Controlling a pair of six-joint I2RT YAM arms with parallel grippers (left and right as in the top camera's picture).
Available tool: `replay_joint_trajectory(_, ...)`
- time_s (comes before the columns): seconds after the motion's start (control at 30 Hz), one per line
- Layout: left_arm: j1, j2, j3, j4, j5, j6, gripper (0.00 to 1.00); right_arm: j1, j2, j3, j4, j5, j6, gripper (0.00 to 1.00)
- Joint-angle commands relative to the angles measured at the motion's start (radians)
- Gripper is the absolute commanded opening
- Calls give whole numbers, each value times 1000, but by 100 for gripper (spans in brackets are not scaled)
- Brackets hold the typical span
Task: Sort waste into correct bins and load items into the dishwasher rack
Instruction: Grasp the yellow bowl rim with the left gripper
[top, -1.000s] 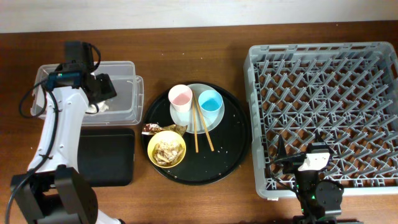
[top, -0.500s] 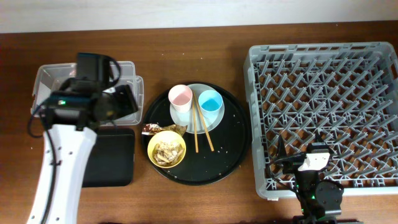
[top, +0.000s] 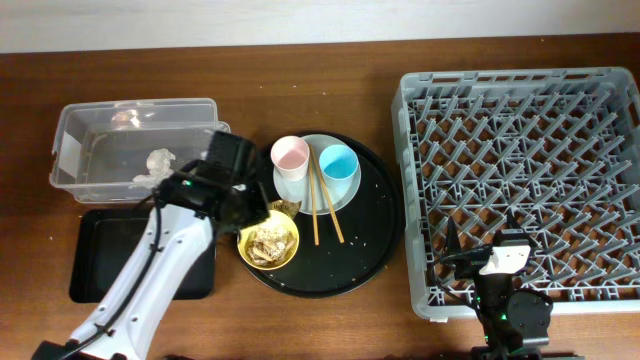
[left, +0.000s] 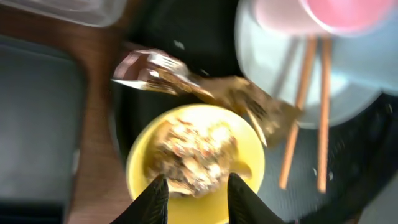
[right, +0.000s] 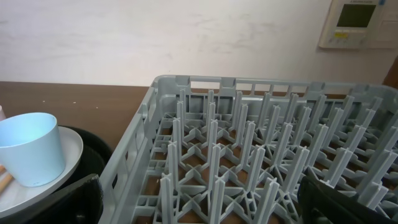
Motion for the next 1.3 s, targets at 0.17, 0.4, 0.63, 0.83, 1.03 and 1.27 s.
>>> replay_joint_trajectory(0.17, -204, 26, -10, 32, -34, 87, 32, 6, -6, -7, -4, 12, 1, 98)
replay_joint_trajectory(0.4, -302, 153, -10, 106, -89, 87, 32, 6, -6, -7, -4, 12, 2, 98)
replay_joint_trajectory(0.63, -301, 243, -10, 127, -140, 87, 32, 6, -6, -7, -4, 12, 1, 98)
replay_joint_trajectory(0.83, -302, 263, -10, 153, -169, 84, 31, 6, -6, -7, -4, 12, 1, 98)
replay_joint_trajectory(1.03, -302, 305, -10, 153, -166, 80, 29, 6, -6, -7, -4, 12, 1, 98)
replay_joint_trajectory(1.27, -301, 313, -6, 158, -166, 80, 8, 6, -6, -7, -4, 12, 1, 98)
